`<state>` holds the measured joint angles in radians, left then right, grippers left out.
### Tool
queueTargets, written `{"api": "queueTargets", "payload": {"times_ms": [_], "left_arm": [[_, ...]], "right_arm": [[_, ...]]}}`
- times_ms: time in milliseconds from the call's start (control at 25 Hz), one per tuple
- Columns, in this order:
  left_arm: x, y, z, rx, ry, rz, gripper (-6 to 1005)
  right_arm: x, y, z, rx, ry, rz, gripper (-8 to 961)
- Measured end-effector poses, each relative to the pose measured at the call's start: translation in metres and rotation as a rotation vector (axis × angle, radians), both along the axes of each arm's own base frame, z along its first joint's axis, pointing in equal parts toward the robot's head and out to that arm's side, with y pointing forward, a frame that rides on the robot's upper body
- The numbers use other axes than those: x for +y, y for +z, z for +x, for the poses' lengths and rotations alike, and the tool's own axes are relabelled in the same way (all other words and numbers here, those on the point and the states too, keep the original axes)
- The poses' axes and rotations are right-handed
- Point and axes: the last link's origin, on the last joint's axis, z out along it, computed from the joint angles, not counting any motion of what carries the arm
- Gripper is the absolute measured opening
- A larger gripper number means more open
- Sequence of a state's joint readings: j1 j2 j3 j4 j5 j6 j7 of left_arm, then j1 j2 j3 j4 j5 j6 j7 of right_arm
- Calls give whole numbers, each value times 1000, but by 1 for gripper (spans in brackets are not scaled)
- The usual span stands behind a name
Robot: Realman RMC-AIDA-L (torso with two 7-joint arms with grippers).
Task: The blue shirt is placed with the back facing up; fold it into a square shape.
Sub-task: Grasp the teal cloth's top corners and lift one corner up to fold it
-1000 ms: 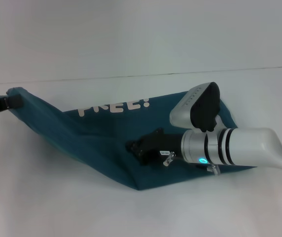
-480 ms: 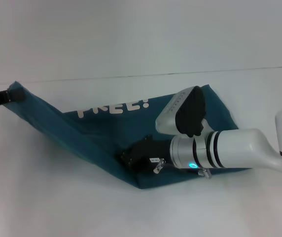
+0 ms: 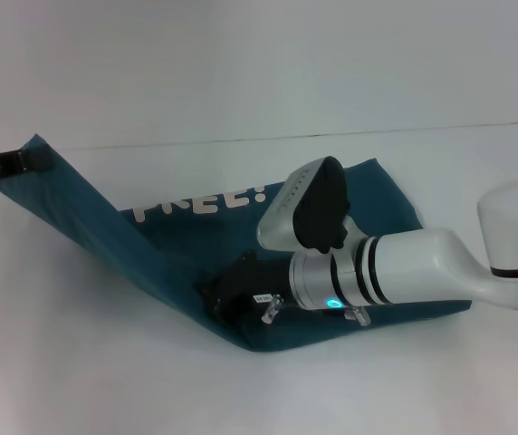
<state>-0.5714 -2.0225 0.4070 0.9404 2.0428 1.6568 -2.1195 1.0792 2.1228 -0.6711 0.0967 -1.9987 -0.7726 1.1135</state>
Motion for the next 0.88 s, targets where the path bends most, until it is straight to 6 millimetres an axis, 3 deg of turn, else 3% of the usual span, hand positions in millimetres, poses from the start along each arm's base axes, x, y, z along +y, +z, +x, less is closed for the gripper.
{"api": "queueTargets", "payload": {"times_ms": [520, 880], "left_arm": [[5, -2, 7, 5, -28, -7, 27], [5, -2, 7, 8, -32, -3, 28]], "right_arm": [[-2, -10, -24, 6, 49, -27, -1], [-4, -6, -7, 2, 32, -4, -1]]}}
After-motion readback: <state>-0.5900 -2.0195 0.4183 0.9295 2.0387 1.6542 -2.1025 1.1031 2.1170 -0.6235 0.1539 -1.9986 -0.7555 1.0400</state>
